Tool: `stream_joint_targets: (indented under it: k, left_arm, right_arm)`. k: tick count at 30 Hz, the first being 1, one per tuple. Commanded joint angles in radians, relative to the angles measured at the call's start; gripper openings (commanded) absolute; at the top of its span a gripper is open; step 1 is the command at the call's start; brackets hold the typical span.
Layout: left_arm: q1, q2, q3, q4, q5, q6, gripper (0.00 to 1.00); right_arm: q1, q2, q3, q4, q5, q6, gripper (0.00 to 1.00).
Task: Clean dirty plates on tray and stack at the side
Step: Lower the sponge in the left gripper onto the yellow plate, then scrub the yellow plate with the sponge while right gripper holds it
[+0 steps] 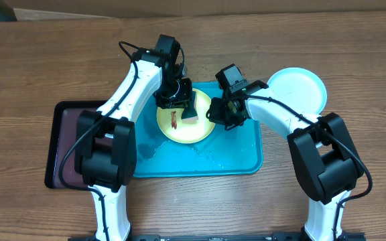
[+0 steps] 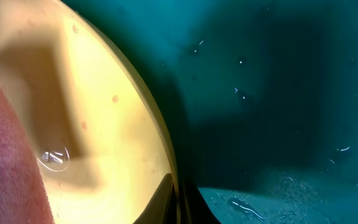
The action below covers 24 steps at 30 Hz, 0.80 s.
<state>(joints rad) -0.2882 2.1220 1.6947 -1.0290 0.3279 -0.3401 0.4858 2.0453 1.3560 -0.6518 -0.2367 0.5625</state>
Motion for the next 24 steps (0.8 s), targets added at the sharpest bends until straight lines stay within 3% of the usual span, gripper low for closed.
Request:
stream_joint_targets:
  k: [1, 8, 18, 24]
  left_arm:
    - [-0.001, 0.004, -0.006, 0.005, 0.009, -0.006, 0.04]
    - [-0.009, 0.005, -0.034, 0.005, 0.013, -0.098, 0.04]
    - [-0.082, 0.005, -0.052, 0.026, 0.011, -0.119, 0.04]
    - [-0.092, 0.005, -0.052, 0.027, -0.082, -0.225, 0.04]
  right_arm:
    - [0.001, 0.018, 0.014, -0.036, 0.025, -0.037, 0.04]
    - [0.003, 0.018, 0.067, -0.125, 0.105, -0.039, 0.04]
    - [0.003, 0.018, 0.067, -0.117, 0.105, -0.039, 0.04]
    - [0.003, 0.018, 0.067, -0.118, 0.105, -0.039, 0.04]
